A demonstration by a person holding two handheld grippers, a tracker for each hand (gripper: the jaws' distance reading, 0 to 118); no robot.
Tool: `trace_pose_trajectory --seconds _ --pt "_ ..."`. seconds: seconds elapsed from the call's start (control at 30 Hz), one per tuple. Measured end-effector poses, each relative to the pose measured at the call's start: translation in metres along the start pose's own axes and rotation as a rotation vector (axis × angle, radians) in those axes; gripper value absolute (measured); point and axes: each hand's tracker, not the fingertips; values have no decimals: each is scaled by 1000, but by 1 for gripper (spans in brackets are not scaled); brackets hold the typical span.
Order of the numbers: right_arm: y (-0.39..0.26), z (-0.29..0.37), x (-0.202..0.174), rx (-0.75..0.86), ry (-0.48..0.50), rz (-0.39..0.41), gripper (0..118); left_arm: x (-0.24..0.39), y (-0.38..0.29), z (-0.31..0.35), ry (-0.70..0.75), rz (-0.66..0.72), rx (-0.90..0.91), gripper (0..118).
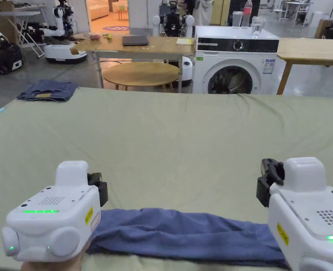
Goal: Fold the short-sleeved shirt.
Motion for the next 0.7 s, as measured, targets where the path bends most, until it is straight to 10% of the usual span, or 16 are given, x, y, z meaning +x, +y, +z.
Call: trace_pose_trajectory --seconds 0.07,0.17,0.2,0.6,0.63,0.7 --pt "-4 -2 -6 -19 4 -30 3 -46 -18 -8 -101 190 -77 2" --pt "-13 -9 -18 -55 12 -50 3 -91 -49 -23 -141 344 -145 115" --pt "-16 -11 -22 -64 11 -48 3 -103 -59 -23 -154 399 -145 118" --pt "-34 -17 -37 -128 -9 -87 3 -102 -141 -121 -706 1083 -334 113" --pt "-34 -16 -37 -130 -12 -90 3 -89 -138 -121 -681 1081 -322 95" --pt "-34 -14 -36 -131 -21 -82 3 -79 -140 -129 -559 1080 -331 13"
